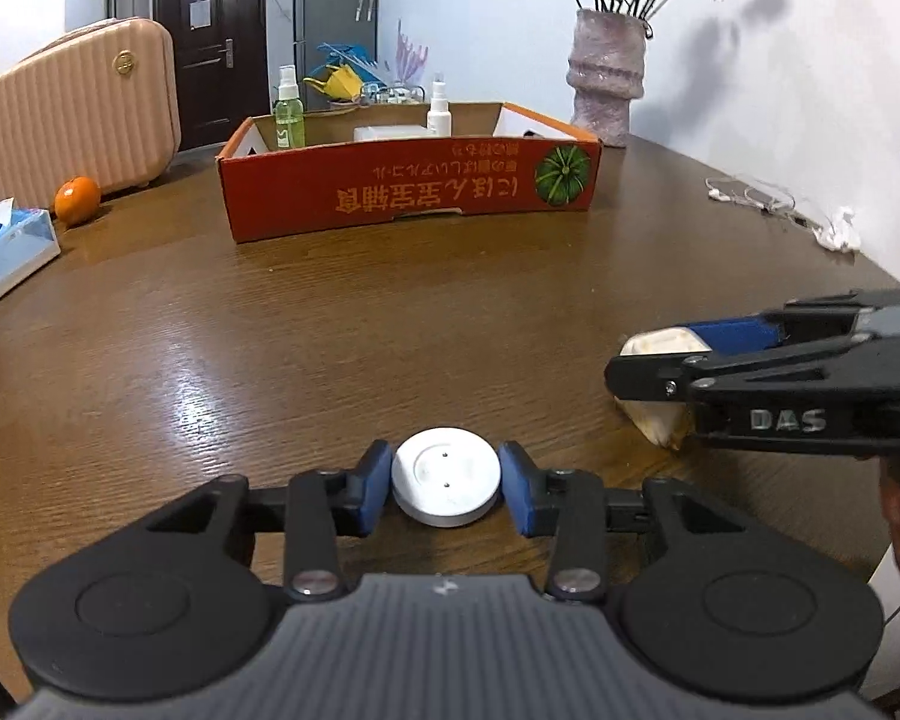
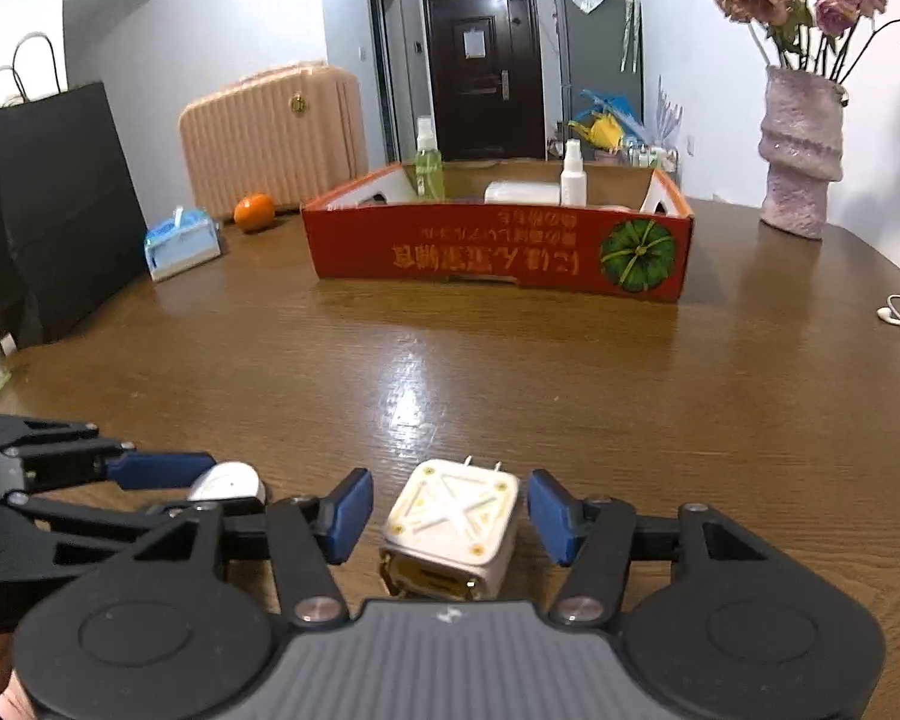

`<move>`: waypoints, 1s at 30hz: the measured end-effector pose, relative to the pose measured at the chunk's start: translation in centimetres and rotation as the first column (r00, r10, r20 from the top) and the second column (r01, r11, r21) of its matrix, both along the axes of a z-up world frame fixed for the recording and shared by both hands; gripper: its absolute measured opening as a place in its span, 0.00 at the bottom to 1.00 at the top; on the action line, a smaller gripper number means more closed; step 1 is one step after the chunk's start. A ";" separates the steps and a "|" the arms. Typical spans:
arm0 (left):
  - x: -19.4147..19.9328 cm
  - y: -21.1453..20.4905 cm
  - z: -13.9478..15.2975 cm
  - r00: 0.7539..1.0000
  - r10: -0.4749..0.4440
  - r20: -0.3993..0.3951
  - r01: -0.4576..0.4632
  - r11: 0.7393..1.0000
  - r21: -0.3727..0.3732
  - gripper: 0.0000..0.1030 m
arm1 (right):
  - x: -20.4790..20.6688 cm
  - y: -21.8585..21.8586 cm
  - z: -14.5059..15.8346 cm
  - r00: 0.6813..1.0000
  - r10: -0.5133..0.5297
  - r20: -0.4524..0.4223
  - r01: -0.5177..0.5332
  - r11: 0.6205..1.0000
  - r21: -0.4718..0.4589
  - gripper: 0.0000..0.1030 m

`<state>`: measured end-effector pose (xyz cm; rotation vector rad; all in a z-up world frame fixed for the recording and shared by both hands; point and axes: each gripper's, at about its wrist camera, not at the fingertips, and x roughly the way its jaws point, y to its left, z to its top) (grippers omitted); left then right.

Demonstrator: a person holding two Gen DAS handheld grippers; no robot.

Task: Organize rigid objects
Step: 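Carry the white round cap into the box with the left gripper while the right drops the cream cube in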

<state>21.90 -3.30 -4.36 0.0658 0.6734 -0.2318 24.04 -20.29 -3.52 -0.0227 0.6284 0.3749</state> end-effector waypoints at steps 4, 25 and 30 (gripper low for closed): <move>0.9 0.2 1.2 1.000 0.008 0.030 -0.007 0.999 -0.032 0.39 | 0.4 0.2 0.1 1.000 -0.005 0.013 0.005 1.000 -0.014 0.37; 39.6 -1.6 3.7 0.967 0.080 -0.242 -0.110 0.987 -0.115 0.39 | 31.0 -1.2 5.1 0.990 -0.131 0.060 0.136 0.987 -0.083 0.37; 40.3 -1.0 3.0 0.961 0.082 -0.265 -0.126 0.980 -0.153 0.53 | 32.2 0.3 2.5 0.994 -0.091 0.062 0.101 0.981 -0.163 0.35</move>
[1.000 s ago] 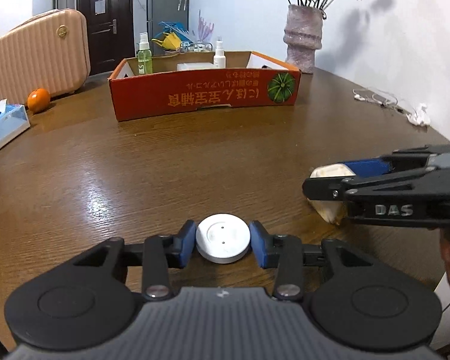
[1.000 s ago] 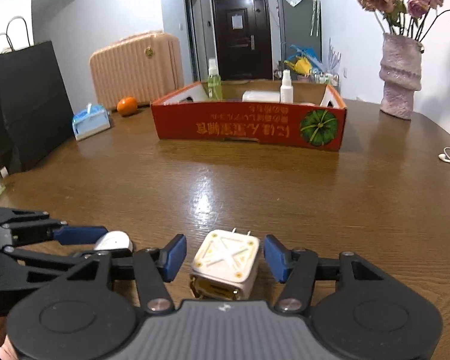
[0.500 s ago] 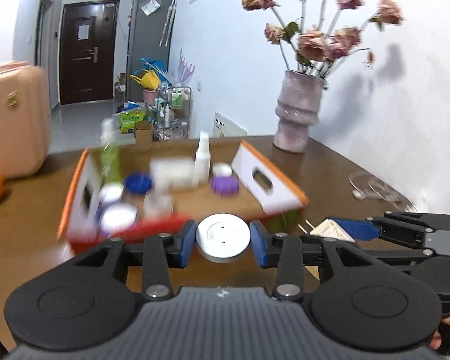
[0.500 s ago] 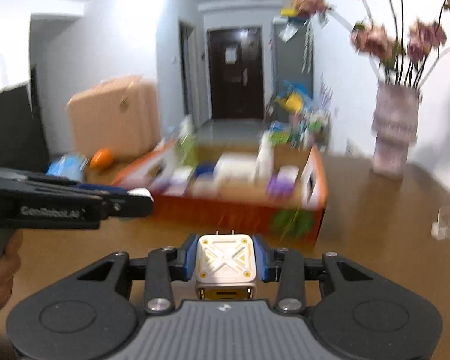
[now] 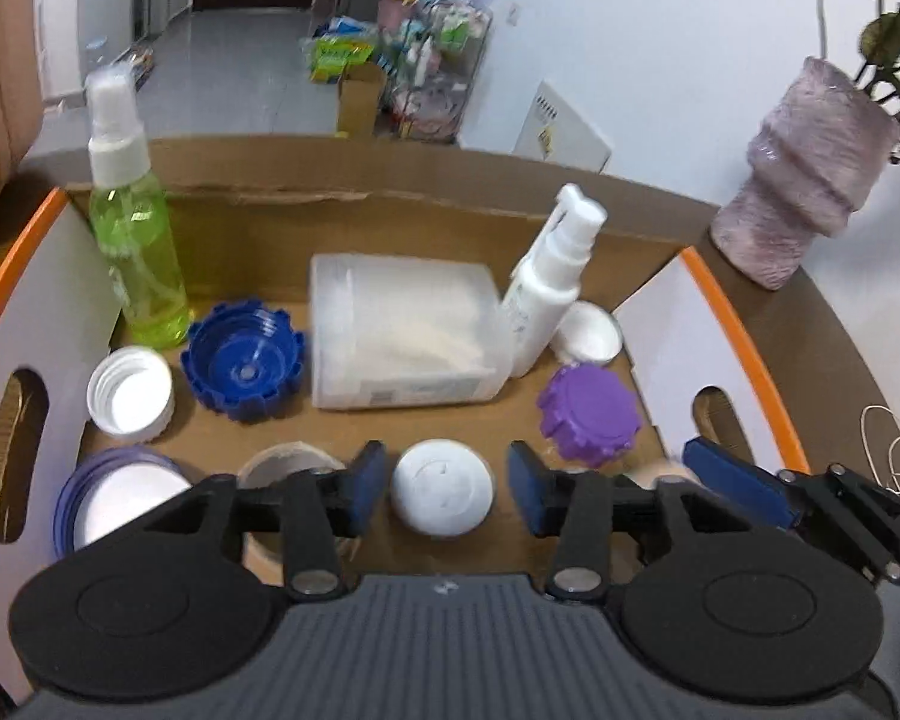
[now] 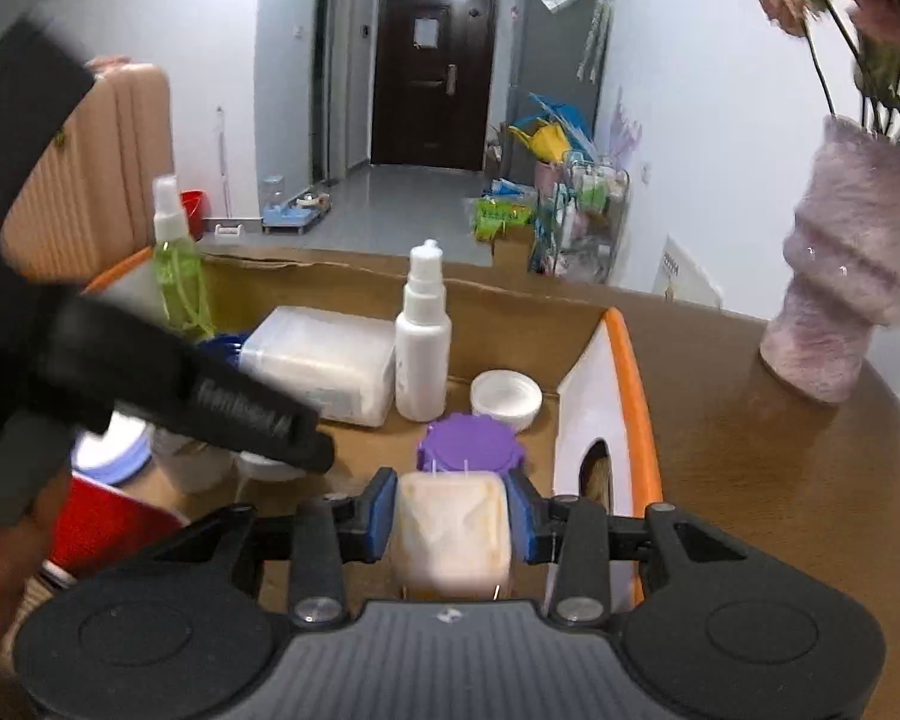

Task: Organize rigid objects
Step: 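Carry the white round cap into the box with the left gripper while the right drops the cream cube in, then withdraw both grippers from the box back over the table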

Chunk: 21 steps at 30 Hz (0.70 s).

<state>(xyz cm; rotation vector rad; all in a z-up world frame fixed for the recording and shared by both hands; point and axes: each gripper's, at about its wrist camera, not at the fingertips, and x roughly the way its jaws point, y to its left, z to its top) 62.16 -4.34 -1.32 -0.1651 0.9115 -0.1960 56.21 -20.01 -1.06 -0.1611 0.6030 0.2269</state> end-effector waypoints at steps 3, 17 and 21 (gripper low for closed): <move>-0.9 -0.2 0.7 0.999 -0.027 0.025 0.027 1.000 0.012 0.59 | -0.2 -0.1 0.4 1.000 -0.001 0.012 0.001 1.000 0.013 0.38; -14.4 3.7 12.9 0.944 0.029 0.329 -0.087 0.983 0.161 0.70 | -8.4 -4.8 10.2 0.990 -0.054 0.128 0.042 0.995 0.090 0.52; -21.1 4.3 14.3 0.881 0.047 0.471 -0.169 0.961 0.220 0.80 | -13.2 -5.6 12.7 0.979 -0.076 0.187 0.053 0.991 0.124 0.67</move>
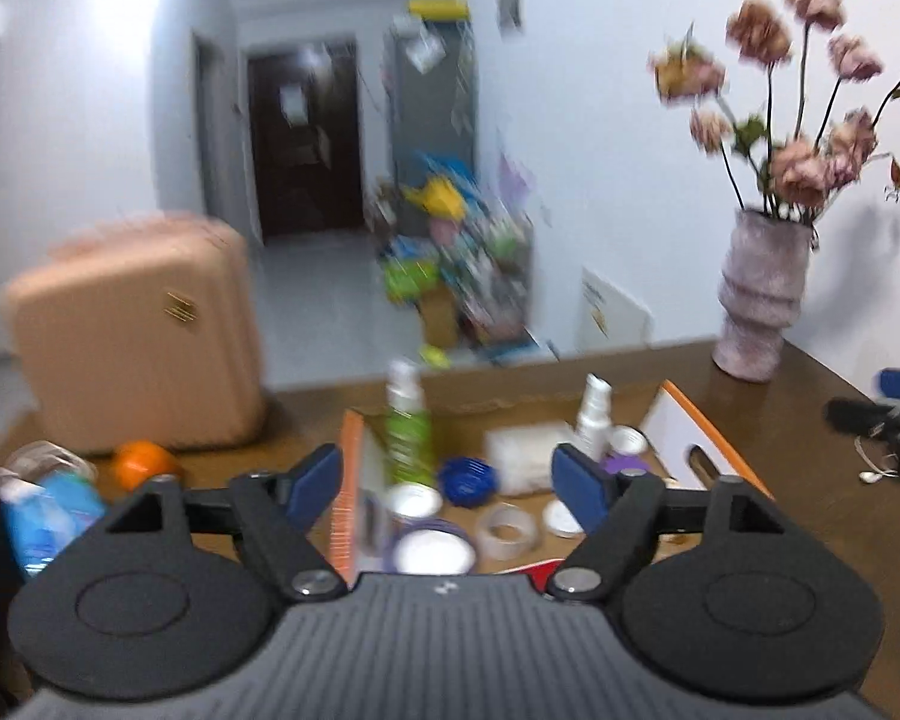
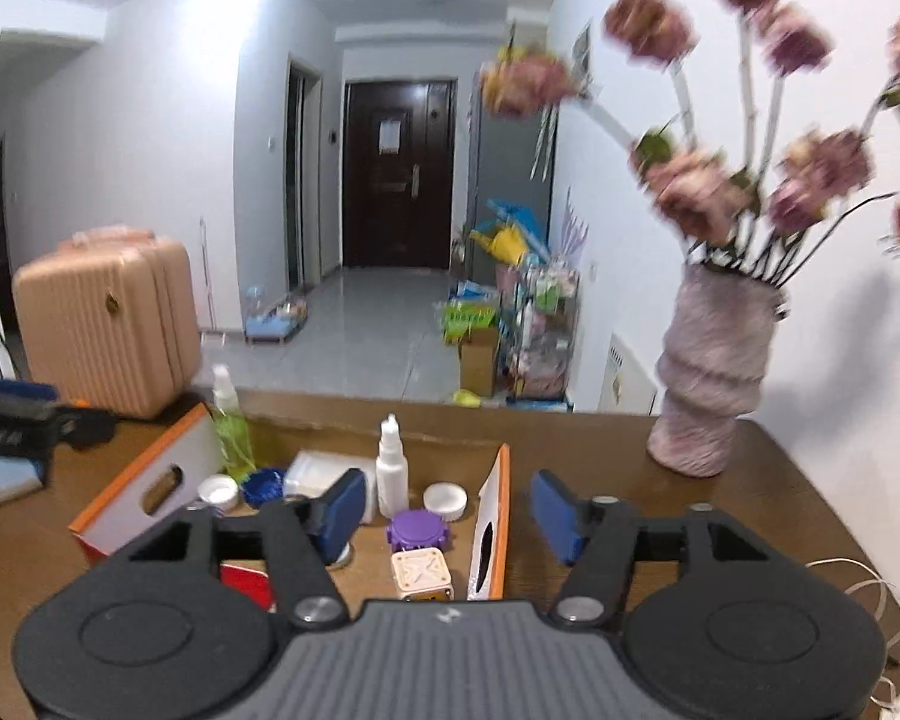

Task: Organize rigid objects
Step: 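Withdraw both grippers from the box back over the table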

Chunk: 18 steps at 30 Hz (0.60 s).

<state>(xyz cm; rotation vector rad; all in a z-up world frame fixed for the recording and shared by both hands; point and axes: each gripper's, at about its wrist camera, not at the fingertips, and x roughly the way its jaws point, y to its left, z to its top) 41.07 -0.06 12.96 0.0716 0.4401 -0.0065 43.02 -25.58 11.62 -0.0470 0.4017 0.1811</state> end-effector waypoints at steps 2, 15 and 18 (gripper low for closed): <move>-3.8 0.1 -0.3 0.997 0.018 0.071 -0.020 0.999 0.025 0.82 | -2.8 -0.4 0.4 0.999 0.000 0.047 -0.001 1.000 0.022 0.72; -18.1 0.1 -6.0 0.980 0.023 0.199 -0.017 0.999 -0.029 1.00 | -16.4 1.5 -6.1 0.965 -0.020 0.261 -0.012 0.993 0.121 0.90; -19.5 0.8 -6.3 0.979 0.023 0.201 -0.016 0.999 -0.036 1.00 | -18.1 2.1 -6.4 0.964 -0.009 0.266 -0.023 0.993 0.119 0.90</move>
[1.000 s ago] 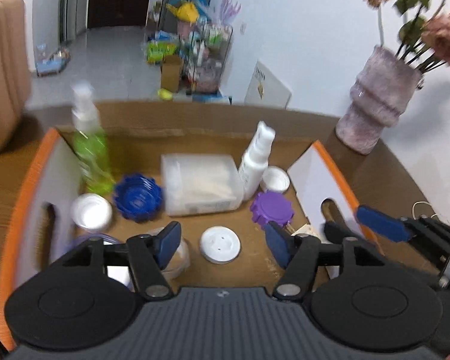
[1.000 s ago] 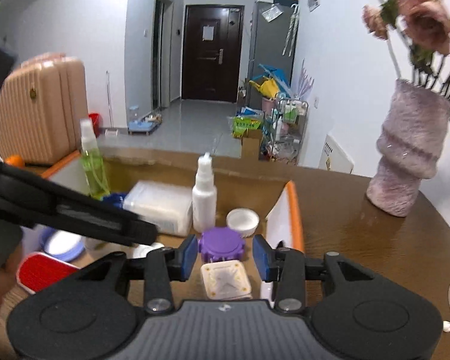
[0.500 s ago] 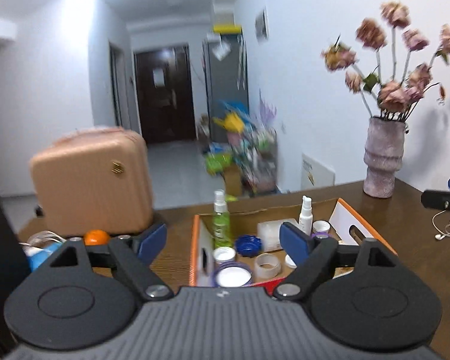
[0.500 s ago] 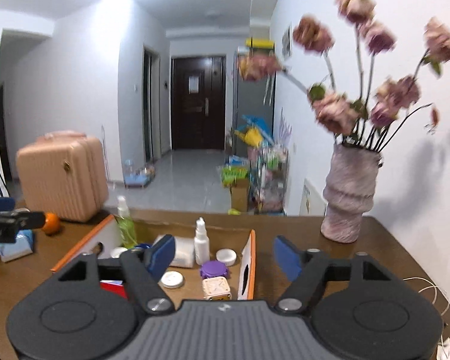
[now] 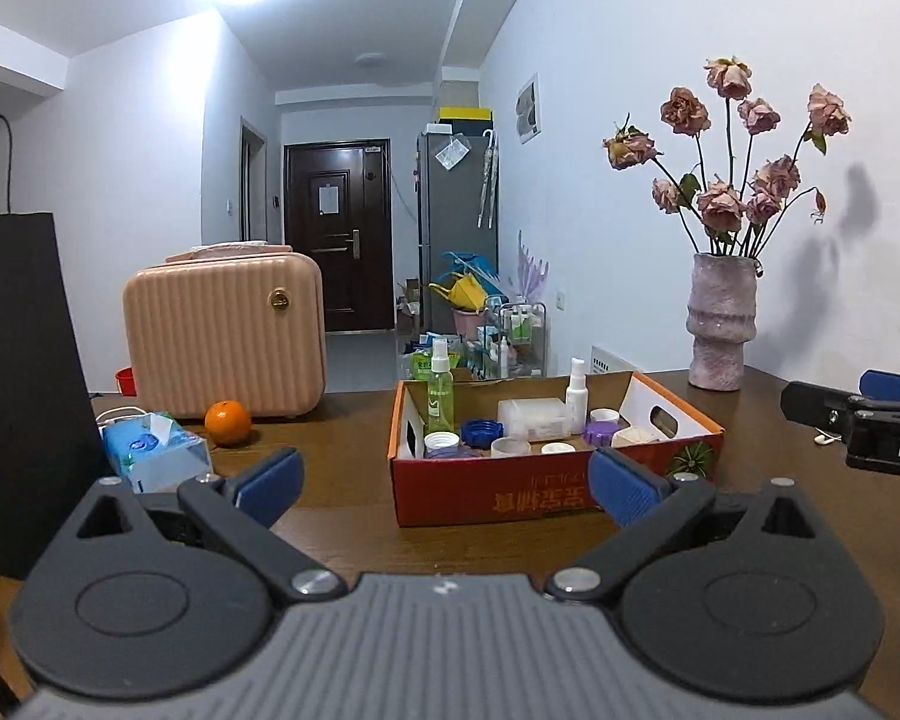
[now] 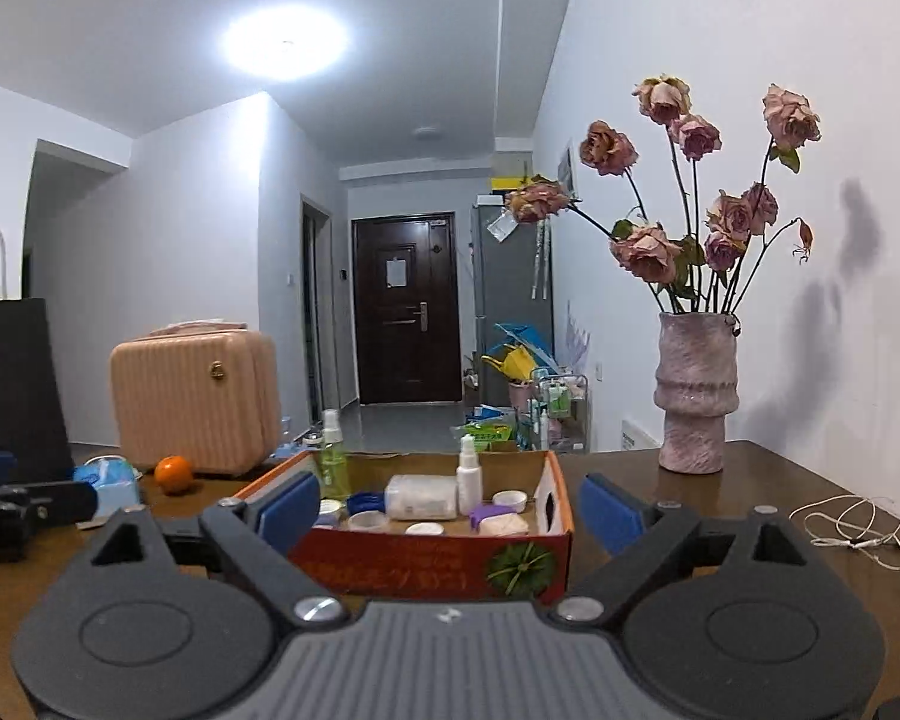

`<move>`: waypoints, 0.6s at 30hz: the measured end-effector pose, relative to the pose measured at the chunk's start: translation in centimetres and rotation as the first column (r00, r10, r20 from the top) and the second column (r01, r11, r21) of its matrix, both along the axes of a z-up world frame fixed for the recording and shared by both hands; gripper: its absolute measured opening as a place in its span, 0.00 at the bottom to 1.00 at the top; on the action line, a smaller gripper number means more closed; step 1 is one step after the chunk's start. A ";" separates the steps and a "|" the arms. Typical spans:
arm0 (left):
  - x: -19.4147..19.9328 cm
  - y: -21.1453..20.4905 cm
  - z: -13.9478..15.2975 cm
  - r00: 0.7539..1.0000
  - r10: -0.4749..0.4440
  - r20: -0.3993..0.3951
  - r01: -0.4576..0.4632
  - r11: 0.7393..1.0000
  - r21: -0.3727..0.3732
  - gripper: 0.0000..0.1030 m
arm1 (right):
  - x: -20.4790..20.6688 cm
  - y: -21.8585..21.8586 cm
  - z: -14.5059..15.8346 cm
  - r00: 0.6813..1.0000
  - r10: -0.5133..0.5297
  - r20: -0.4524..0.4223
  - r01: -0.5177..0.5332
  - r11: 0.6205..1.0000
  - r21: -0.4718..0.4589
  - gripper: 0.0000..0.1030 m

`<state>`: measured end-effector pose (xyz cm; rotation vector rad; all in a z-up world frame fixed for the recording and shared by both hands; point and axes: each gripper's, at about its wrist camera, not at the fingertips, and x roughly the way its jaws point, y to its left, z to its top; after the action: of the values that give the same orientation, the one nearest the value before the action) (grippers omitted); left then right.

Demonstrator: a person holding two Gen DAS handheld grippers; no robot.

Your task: Organize rigid objects

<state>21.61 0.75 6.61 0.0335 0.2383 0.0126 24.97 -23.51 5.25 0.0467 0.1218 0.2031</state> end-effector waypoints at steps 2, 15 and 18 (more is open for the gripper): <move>-0.7 0.2 -0.2 1.000 0.003 0.003 -0.003 1.000 -0.003 1.00 | -1.0 0.2 0.2 1.000 -0.004 0.012 0.004 1.000 0.005 0.90; -13.7 0.8 -3.7 0.998 -0.050 -0.026 0.049 0.999 -0.014 1.00 | -12.7 0.3 -3.4 0.994 0.022 -0.112 -0.027 0.999 -0.043 0.91; -17.7 1.1 -4.1 0.998 -0.052 -0.022 0.052 0.998 -0.019 1.00 | -17.0 0.2 -4.0 0.992 0.033 -0.118 -0.041 0.997 -0.066 0.92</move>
<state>3.86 1.86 2.56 0.0217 0.2599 -0.0418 7.96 -23.26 1.27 -0.0116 0.2468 0.2333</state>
